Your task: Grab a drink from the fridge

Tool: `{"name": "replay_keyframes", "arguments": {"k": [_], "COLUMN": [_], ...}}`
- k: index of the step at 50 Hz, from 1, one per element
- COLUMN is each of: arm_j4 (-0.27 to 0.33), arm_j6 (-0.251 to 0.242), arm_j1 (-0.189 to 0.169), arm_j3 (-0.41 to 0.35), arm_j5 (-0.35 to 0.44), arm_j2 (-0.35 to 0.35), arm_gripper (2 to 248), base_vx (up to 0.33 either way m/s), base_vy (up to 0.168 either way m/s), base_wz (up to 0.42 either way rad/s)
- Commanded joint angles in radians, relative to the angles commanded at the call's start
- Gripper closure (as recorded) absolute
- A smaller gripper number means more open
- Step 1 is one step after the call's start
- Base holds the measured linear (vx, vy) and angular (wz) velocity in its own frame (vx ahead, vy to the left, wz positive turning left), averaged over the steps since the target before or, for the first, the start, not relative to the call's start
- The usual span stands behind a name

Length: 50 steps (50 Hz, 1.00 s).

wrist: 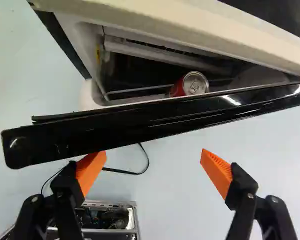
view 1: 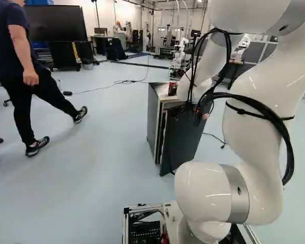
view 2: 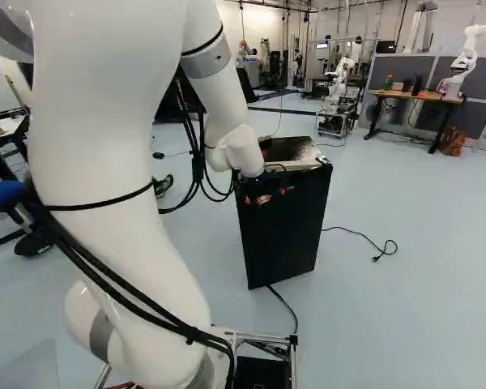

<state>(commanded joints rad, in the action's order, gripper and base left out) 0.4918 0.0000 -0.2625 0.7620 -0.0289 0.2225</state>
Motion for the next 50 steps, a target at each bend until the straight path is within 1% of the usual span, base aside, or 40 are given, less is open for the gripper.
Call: {"name": "replay_keyframes", "arguments": {"k": [50], "arm_j4": [0.0], "arm_j6": [0.0], "arm_j1": [0.021], "arm_j3": [0.12], "arm_j5": [0.0], "arm_j2": [0.098], "arm_gripper": [3], "base_vx": [0.0], "base_vy": [0.0], "base_wz": [0.0]}}
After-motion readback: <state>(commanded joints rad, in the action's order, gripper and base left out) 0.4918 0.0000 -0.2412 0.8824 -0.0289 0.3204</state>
